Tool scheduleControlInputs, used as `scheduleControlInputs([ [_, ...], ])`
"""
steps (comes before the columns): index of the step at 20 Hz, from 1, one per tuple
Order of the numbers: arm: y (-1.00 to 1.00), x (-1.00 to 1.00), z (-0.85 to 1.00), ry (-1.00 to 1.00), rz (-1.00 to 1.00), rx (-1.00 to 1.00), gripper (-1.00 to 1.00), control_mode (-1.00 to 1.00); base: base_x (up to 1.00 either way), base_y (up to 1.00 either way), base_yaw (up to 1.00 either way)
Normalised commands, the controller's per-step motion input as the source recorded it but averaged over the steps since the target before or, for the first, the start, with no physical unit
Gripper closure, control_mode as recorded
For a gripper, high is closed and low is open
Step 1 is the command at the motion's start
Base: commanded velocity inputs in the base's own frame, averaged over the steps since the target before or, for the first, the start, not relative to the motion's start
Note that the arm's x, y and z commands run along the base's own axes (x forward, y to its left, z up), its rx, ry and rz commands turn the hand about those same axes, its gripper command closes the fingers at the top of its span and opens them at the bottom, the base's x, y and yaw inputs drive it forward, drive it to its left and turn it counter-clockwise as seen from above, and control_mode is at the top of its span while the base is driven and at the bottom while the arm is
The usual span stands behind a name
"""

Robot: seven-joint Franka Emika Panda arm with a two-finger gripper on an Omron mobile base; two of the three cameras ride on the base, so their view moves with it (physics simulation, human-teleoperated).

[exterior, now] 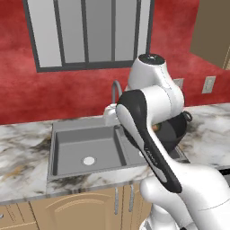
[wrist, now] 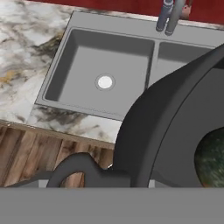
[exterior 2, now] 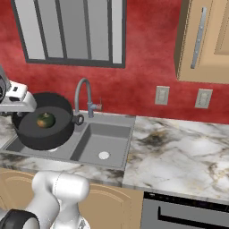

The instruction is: Dump the squash from the pot into the sink. Then turn on the water and wash the squash. Then turn off the water and put the squash back in the pot.

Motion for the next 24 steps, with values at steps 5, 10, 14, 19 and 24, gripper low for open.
scheduleControlInputs([
  [5,0.67,-0.05,0.00,0.00,0.07,0.03,1.00,-1.00,0.00,0.00,0.00],
  [10,0.55,0.00,0.00,0.00,0.09,0.08,1.00,-1.00,0.00,0.00,0.00],
  [14,0.40,0.08,0.00,0.00,0.10,0.09,1.00,-1.00,0.00,0.00,0.00],
  [19,0.35,0.18,0.00,0.00,0.08,0.06,1.00,-1.00,0.00,0.00,0.00],
  [24,0.19,0.37,-0.05,0.00,0.05,0.03,1.00,-1.00,0.00,0.00,0.00],
])
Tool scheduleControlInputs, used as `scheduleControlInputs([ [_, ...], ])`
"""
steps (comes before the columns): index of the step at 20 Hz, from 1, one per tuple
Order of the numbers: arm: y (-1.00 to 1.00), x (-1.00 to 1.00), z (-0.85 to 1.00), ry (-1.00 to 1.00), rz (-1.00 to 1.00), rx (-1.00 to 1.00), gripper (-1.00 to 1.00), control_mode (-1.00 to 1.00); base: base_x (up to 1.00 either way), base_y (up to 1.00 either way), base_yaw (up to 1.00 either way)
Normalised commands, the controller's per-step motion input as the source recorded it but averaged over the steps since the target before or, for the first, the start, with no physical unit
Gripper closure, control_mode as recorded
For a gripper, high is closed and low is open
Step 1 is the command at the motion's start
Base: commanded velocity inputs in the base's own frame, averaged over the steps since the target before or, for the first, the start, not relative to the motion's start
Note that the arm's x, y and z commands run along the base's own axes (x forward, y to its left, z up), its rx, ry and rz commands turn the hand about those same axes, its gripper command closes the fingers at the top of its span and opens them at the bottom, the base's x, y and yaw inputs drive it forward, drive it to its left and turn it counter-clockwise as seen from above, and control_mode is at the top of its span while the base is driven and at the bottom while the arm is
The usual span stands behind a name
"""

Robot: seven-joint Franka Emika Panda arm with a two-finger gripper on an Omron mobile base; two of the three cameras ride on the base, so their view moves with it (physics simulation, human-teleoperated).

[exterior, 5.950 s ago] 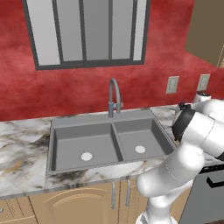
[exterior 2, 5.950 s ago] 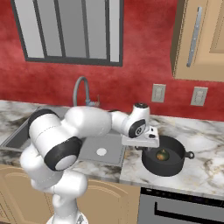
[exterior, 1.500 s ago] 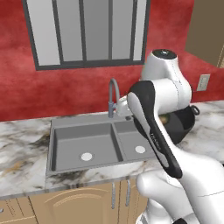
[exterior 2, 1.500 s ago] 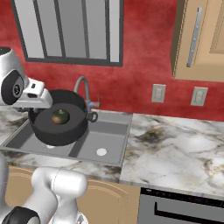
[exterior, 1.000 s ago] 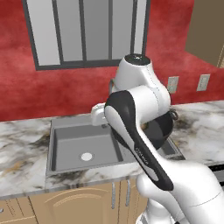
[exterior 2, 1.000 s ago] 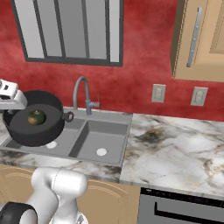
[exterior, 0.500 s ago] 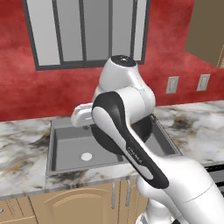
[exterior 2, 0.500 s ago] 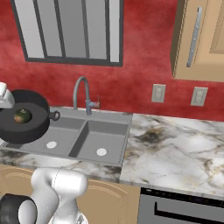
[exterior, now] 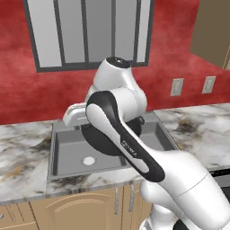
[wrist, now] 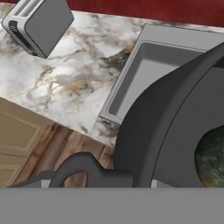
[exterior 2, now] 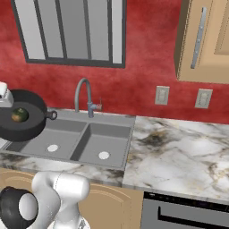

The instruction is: Dump the squash from the pot into the sink. Then turn on the water and wash the squash. Then turn off the water and put the squash back in the pot.

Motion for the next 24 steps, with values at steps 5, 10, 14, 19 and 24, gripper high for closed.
scheduleControlInputs([
  [5,0.06,0.52,-0.13,0.00,0.05,0.02,1.00,-1.00,0.00,0.00,0.00],
  [10,0.04,0.61,-0.19,0.00,0.03,0.01,1.00,-1.00,0.00,0.00,0.00],
  [14,0.10,0.60,-0.21,0.00,0.03,0.01,1.00,-1.00,0.00,0.00,0.00],
  [19,0.15,0.52,-0.19,0.00,0.03,0.03,1.00,-1.00,0.00,0.00,0.00],
  [24,0.12,0.46,-0.15,0.00,0.04,0.06,1.00,-1.00,0.00,0.00,0.00],
])
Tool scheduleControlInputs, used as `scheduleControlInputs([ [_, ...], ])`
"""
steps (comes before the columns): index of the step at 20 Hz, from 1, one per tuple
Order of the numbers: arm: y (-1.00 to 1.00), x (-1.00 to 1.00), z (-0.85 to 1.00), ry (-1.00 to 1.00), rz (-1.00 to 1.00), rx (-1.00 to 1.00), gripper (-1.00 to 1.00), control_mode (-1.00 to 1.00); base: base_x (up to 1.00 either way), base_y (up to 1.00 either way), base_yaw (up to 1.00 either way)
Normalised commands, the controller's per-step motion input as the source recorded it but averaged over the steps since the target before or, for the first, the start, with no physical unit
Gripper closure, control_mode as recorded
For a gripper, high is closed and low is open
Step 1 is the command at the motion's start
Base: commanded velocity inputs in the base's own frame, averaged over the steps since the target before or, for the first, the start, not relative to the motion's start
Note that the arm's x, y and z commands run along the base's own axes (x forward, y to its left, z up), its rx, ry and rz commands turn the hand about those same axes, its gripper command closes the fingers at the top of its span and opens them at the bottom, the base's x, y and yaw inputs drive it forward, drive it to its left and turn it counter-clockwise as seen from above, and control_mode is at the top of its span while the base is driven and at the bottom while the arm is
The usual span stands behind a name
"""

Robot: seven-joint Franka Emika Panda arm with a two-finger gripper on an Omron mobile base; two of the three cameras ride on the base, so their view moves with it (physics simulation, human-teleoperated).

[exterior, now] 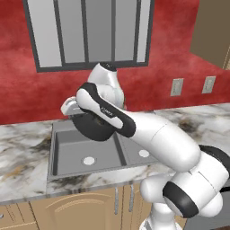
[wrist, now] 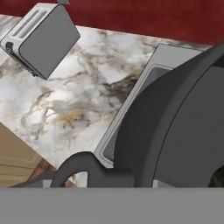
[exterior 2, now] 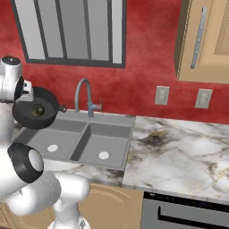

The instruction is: Dump the squash from the pot into the sink. Then turn on the water and wash the squash. Then turn off the water and put the squash back in the pot.

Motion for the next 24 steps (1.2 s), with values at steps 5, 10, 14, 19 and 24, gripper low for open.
scheduleControlInputs([
  [5,0.04,0.42,-0.17,0.00,0.03,0.07,1.00,-1.00,0.00,0.00,0.00],
  [10,0.04,0.29,-0.30,0.00,0.03,0.08,1.00,-1.00,0.00,0.00,0.00],
  [14,0.12,0.13,-0.40,0.00,0.04,0.11,1.00,-1.00,0.00,0.00,0.00],
  [19,0.06,0.09,-0.34,0.00,0.05,0.15,1.00,-1.00,0.00,0.00,0.00],
  [24,0.00,0.15,-0.17,0.00,0.04,0.16,1.00,-1.00,0.00,0.00,0.00],
])
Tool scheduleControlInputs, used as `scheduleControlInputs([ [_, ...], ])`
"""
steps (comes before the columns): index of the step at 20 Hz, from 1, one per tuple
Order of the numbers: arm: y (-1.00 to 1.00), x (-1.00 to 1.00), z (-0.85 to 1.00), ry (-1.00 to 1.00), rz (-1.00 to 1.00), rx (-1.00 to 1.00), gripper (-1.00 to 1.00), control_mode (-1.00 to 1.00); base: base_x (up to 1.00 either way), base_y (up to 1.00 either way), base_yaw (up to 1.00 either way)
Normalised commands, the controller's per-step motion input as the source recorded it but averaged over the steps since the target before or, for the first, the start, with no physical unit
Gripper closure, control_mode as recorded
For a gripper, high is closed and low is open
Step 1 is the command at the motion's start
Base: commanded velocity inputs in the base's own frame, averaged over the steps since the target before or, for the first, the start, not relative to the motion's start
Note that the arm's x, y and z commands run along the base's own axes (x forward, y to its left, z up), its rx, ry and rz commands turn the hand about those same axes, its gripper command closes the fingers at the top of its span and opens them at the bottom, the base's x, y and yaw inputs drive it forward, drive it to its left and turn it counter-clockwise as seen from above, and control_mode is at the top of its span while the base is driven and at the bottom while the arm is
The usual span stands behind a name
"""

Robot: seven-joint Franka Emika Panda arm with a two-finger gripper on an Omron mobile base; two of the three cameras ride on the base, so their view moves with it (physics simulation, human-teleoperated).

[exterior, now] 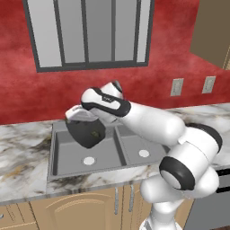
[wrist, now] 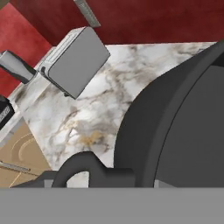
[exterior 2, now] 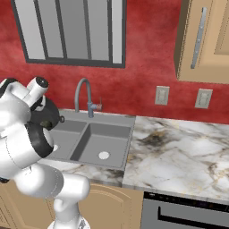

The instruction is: Dump the squash from the pot into the sink. Then turn on the water and wash the squash. Then turn off the water and put the squash back in the pot.

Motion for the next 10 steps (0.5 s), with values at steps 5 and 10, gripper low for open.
scheduleControlInputs([
  [5,0.08,0.14,-0.19,0.00,0.03,0.13,1.00,-1.00,0.00,0.00,0.00],
  [10,0.09,0.14,-0.09,-0.03,0.01,0.12,1.00,-1.00,0.00,0.00,0.00],
])
